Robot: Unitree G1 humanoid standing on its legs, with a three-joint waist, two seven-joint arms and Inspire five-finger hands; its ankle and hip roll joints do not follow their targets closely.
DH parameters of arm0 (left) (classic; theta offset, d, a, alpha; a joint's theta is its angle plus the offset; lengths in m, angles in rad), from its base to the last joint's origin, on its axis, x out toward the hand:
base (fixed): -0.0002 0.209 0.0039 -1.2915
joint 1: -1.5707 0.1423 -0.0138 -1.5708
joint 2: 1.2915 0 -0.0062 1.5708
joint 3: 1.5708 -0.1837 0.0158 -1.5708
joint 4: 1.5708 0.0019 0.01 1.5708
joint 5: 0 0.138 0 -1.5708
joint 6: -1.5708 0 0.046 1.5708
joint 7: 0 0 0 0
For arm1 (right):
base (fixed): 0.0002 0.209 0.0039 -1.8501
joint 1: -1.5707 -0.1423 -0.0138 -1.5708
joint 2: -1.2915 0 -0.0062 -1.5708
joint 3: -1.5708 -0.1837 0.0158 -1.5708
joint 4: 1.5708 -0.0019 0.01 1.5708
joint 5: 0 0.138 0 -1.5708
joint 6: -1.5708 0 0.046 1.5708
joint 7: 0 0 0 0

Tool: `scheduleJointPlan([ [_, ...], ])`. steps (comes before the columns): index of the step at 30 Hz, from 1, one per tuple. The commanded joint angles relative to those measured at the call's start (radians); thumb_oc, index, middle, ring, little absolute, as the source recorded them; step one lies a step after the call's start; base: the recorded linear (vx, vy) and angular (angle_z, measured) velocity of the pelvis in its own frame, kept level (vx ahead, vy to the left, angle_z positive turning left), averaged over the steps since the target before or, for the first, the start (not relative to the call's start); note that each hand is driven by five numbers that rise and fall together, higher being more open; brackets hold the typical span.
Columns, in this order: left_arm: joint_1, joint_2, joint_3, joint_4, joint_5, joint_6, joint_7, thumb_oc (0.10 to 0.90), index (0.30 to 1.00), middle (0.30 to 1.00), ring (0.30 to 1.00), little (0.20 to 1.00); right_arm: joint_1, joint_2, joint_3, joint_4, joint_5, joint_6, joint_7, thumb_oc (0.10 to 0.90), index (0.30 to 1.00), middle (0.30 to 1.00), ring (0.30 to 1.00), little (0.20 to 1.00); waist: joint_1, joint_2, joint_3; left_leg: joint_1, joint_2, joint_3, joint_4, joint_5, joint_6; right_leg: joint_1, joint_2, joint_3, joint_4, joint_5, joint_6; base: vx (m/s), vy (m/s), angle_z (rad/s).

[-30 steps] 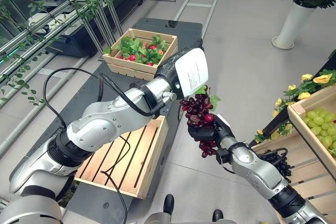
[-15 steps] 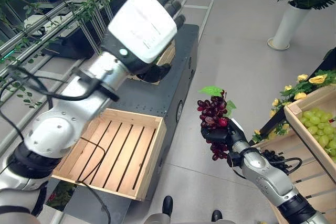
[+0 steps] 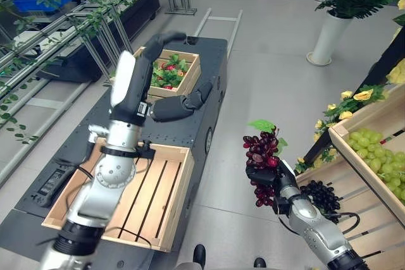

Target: Pick up the fruits from the basket on one side to the basket on the other side

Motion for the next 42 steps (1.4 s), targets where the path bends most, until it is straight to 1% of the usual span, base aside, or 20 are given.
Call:
scheduleJointPlan([
  [1,-0.105,-0.026,-0.009,0.037,-0.196,-0.104,-0.073,0.8,0.9,0.9,0.9,0.9,-0.093,0.02,-0.035,-0.079,-0.059,-0.208,0.068,0.4,0.3,0.3,0.3,0.3,-0.026,-0.017,-0.069,0.071,-0.086,0.029,0.002,-0.145,0.039,-0.047,0.02,0.009,0.021,0.053,-0.01,-0.06,0.218,-0.39],
  [2,-0.102,-0.073,-0.034,0.053,-0.276,-0.099,-0.112,0.8,0.9,0.9,0.9,0.9,-0.09,0.028,-0.035,-0.088,-0.06,-0.228,0.088,0.4,0.3,0.3,0.3,0.3,-0.041,-0.016,-0.048,0.075,-0.096,0.06,0.002,-0.151,0.047,-0.093,-0.013,0.026,0.023,0.093,0.019,-0.09,0.202,-0.41],
  [3,-0.104,-0.088,-0.039,0.06,-0.278,-0.1,-0.113,0.8,0.9,0.9,0.9,0.9,-0.094,0.033,-0.034,-0.094,-0.062,-0.229,0.1,0.4,0.3,0.3,0.3,0.3,-0.045,-0.017,-0.039,0.074,-0.101,0.077,0.002,-0.155,0.049,-0.114,-0.029,0.03,0.018,0.115,0.035,-0.1,0.224,-0.51],
  [4,-0.105,-0.092,-0.041,0.062,-0.279,-0.1,-0.116,0.8,0.9,0.9,0.9,0.9,-0.097,0.035,-0.033,-0.096,-0.063,-0.231,0.099,0.4,0.3,0.3,0.3,0.3,-0.046,-0.017,-0.037,0.074,-0.102,0.083,0.002,-0.157,0.05,-0.121,-0.034,0.031,0.016,0.122,0.039,-0.12,0.148,-0.72],
  [6,-0.115,-0.088,-0.053,0.124,-0.286,-0.134,-0.125,0.8,0.9,0.9,0.9,0.9,-0.117,0.033,-0.053,-0.107,-0.052,-0.216,0.145,0.4,0.3,0.3,0.3,0.3,-0.053,-0.014,-0.012,0.07,-0.097,0.141,0.006,-0.158,0.053,-0.181,-0.058,-0.011,0.112,0.147,0.054,-0.15,0.125,-0.89],
  [9,-0.118,-0.087,-0.064,0.168,-0.289,-0.162,-0.11,0.8,0.9,0.9,0.9,0.9,-0.135,0.011,-0.066,-0.098,-0.031,-0.219,0.203,0.4,0.3,0.3,0.3,0.3,-0.041,-0.009,0.003,0.052,-0.078,0.212,0.012,-0.139,0.052,-0.201,-0.055,-0.12,0.237,0.11,0.047,-0.16,0.061,-1.16],
  [10,-0.118,-0.087,-0.065,0.17,-0.293,-0.162,-0.11,0.8,0.9,0.9,0.9,0.9,-0.135,0.009,-0.067,-0.097,-0.032,-0.22,0.206,0.4,0.3,0.3,0.3,0.3,-0.04,-0.009,0.003,0.051,-0.077,0.217,0.012,-0.137,0.053,-0.203,-0.055,-0.125,0.246,0.106,0.046,-0.14,0.012,-1.04],
  [11,-0.108,-0.095,-0.075,0.177,-0.291,-0.174,-0.107,0.8,0.9,0.9,0.9,0.9,-0.131,0.004,-0.064,-0.097,-0.037,-0.233,0.222,0.4,0.3,0.3,0.3,0.3,-0.034,-0.006,0.009,0.042,-0.067,0.24,0.012,-0.125,0.052,-0.191,-0.05,-0.161,0.289,0.064,0.037,-0.11,-0.022,-0.87],
  [15,-0.074,-0.129,-0.095,0.178,-0.267,-0.189,-0.091,0.8,0.9,0.9,0.9,0.9,-0.107,0.002,-0.057,-0.094,-0.042,-0.267,0.227,0.4,0.3,0.3,0.3,0.3,-0.006,-0.017,0.005,0.018,-0.053,0.247,0.019,-0.115,0.046,-0.136,-0.061,-0.212,0.24,0.028,0.018,-0.09,-0.117,-0.57],
  [18,-0.048,-0.147,-0.099,0.179,-0.265,-0.196,-0.077,0.8,0.9,0.9,0.9,0.9,-0.105,0.022,-0.042,-0.08,-0.058,-0.287,0.232,0.4,0.3,0.3,0.3,0.3,0.023,-0.028,-0.005,0.023,-0.046,0.261,0.004,-0.11,0.037,-0.082,-0.09,-0.275,0.164,0.031,0.024,-0.06,-0.157,-0.36],
  [20,-0.043,-0.15,-0.102,0.183,-0.257,-0.212,-0.061,0.8,0.9,0.9,0.9,0.9,-0.119,0.029,-0.031,-0.063,-0.061,-0.288,0.242,0.4,0.3,0.3,0.3,0.3,0.041,-0.038,-0.009,0.017,-0.037,0.266,0.002,-0.109,0.032,-0.059,-0.083,-0.302,0.122,0.026,0.029,-0.11,-0.291,-0.37],
  [26,-0.024,-0.155,-0.099,0.177,-0.274,-0.233,0.005,0.8,0.9,0.9,0.9,0.9,-0.137,0.015,-0.028,-0.049,-0.027,-0.247,0.272,0.4,0.3,0.3,0.3,0.3,0.054,-0.047,-0.003,0.0,-0.015,0.187,0.002,-0.095,0.012,-0.066,-0.021,-0.264,0.109,0.007,-0.004,-0.03,-0.208,-0.13],
  [28,-0.007,-0.16,-0.084,0.179,-0.276,-0.273,0.024,0.8,0.9,0.9,0.9,0.9,-0.157,0.013,-0.025,-0.016,-0.038,-0.25,0.287,0.4,0.3,0.3,0.3,0.3,0.077,-0.061,0.01,-0.013,-0.024,0.072,0.019,-0.097,0.004,-0.076,0.007,-0.214,0.105,0.002,-0.026,-0.03,-0.154,-0.14],
  [29,-0.004,-0.158,-0.073,0.166,-0.277,-0.286,0.041,0.8,0.9,0.9,0.9,0.9,-0.192,0.008,-0.02,0.006,-0.038,-0.253,0.301,0.4,0.3,0.3,0.3,0.3,0.094,-0.069,0.027,-0.044,-0.03,-0.011,0.064,-0.109,0.0,-0.097,0.018,-0.179,0.124,-0.008,-0.038,-0.11,-0.103,-0.43],
  [30,-0.008,-0.155,-0.063,0.159,-0.278,-0.3,0.046,0.8,0.9,0.9,0.9,0.9,-0.225,0.002,-0.017,0.025,-0.032,-0.262,0.303,0.4,0.3,0.3,0.3,0.3,0.104,-0.073,0.044,-0.065,-0.03,-0.043,0.083,-0.11,-0.003,-0.116,0.027,-0.164,0.143,-0.016,-0.047,-0.25,-0.096,-0.88],
  [32,-0.056,-0.148,-0.052,0.167,-0.298,-0.329,0.032,0.8,0.9,0.9,0.9,0.9,-0.308,0.001,-0.025,0.06,-0.021,-0.285,0.278,0.4,0.3,0.3,0.3,0.3,0.11,-0.072,0.099,-0.127,-0.02,-0.046,0.109,-0.092,-0.012,-0.181,0.041,-0.178,0.213,-0.038,-0.063,-0.34,-0.063,-0.8],
  [33,-0.106,-0.143,-0.058,0.178,-0.299,-0.343,0.029,0.8,0.9,0.9,0.9,0.9,-0.363,0.003,-0.036,0.079,-0.008,-0.297,0.245,0.4,0.3,0.3,0.3,0.3,0.111,-0.072,0.149,-0.191,-0.028,-0.056,0.172,-0.088,-0.022,-0.235,0.036,-0.194,0.27,-0.045,-0.069,-0.3,-0.036,-0.3],
  [35,-0.145,-0.156,-0.075,0.203,-0.311,-0.363,0.02,0.8,0.9,0.9,0.9,0.9,-0.399,0.005,-0.046,0.09,0.017,-0.31,0.201,0.4,0.3,0.3,0.3,0.3,0.107,-0.061,0.197,-0.247,-0.026,-0.061,0.24,-0.082,-0.036,-0.274,0.027,-0.204,0.323,-0.05,-0.074,-0.19,-0.005,0.0],
  [39,-0.152,-0.176,-0.085,0.228,-0.327,-0.428,0.018,0.8,0.9,0.9,0.9,0.9,-0.411,0.037,-0.081,0.142,0.052,-0.34,0.171,0.4,0.3,0.3,0.3,0.3,0.094,-0.033,0.246,-0.286,-0.032,-0.061,0.303,-0.095,-0.032,-0.325,0.016,-0.201,0.403,-0.079,-0.091,-0.04,0.061,0.14],
  [42,-0.17,-0.195,-0.094,0.231,-0.32,-0.443,0.026,0.8,0.9,0.9,0.9,0.9,-0.416,0.054,-0.103,0.162,0.055,-0.356,0.152,0.4,0.3,0.3,0.3,0.3,0.087,-0.019,0.277,-0.33,-0.046,-0.062,0.344,-0.104,-0.033,-0.368,0.015,-0.198,0.442,-0.09,-0.099,-0.06,0.032,-0.07],
])
